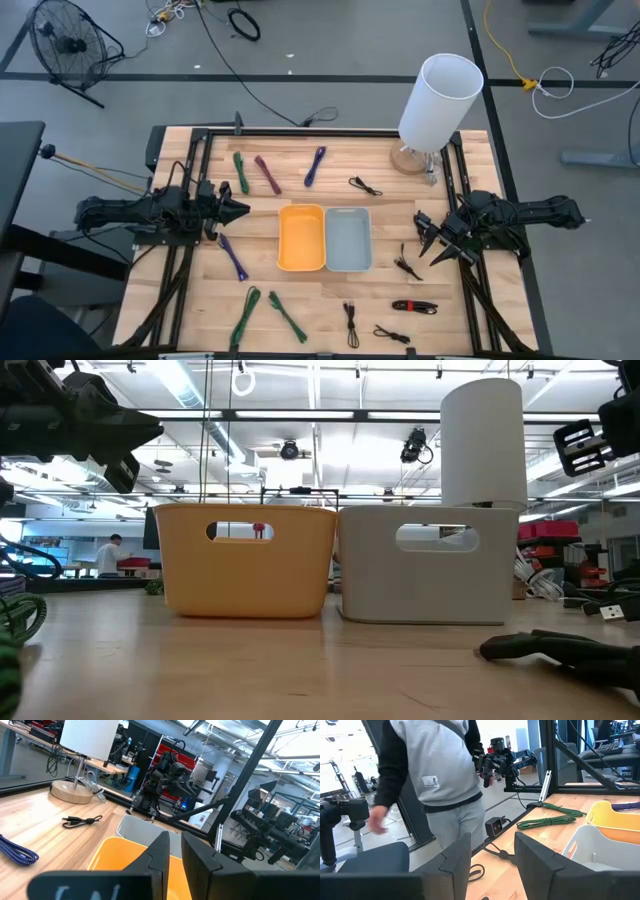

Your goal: Pick & Place USB Port

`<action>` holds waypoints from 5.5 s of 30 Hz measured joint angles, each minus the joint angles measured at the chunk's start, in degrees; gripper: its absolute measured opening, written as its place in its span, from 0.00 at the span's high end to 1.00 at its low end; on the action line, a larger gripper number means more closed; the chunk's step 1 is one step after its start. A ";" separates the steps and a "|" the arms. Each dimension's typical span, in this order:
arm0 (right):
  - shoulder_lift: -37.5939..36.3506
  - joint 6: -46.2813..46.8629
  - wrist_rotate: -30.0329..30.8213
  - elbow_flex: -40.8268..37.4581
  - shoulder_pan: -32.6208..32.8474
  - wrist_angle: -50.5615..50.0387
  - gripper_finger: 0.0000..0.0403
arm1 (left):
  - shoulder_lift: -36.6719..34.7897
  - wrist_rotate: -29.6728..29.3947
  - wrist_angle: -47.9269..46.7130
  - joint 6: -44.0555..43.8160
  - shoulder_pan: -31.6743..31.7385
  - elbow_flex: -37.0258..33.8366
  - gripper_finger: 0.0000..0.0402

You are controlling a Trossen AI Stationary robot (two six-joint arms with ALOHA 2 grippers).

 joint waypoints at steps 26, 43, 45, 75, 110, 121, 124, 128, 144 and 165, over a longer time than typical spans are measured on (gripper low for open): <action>0.02 -19.45 11.60 0.00 -0.52 0.71 0.62 | -0.01 -7.10 0.86 -0.04 -0.01 0.00 0.87; 0.00 -6.58 54.46 0.00 -0.57 33.08 0.62 | -0.01 -15.27 1.28 -0.07 0.01 0.00 0.87; 0.02 -4.05 59.02 0.00 -0.57 35.04 0.62 | -0.02 -15.27 1.25 -0.07 0.01 0.00 0.87; 35.11 7.50 75.32 36.58 -2.83 5.39 0.62 | -0.01 -23.68 2.78 1.57 -0.01 0.00 0.87; 85.97 11.55 53.40 63.28 -21.64 -43.58 0.55 | 0.00 -16.05 5.67 2.11 0.01 0.00 0.87; 91.77 10.05 50.76 63.27 -22.20 -42.19 0.47 | 0.00 -16.05 9.17 -2.51 -0.01 0.00 0.87; 92.61 10.40 50.11 63.25 -22.52 -42.14 0.47 | 0.00 -17.22 9.23 -2.60 -0.01 0.00 0.87; 94.40 10.47 49.37 63.06 -22.92 -41.93 0.47 | 0.00 -17.70 9.45 -2.67 0.00 0.00 0.87; 100.87 11.82 49.18 63.08 -23.52 -40.57 0.47 | 0.00 -17.10 9.66 -3.06 0.00 0.00 0.87; 101.04 9.83 48.18 63.01 -26.46 -39.85 0.47 | 0.00 -16.97 9.62 -3.08 0.00 0.00 0.87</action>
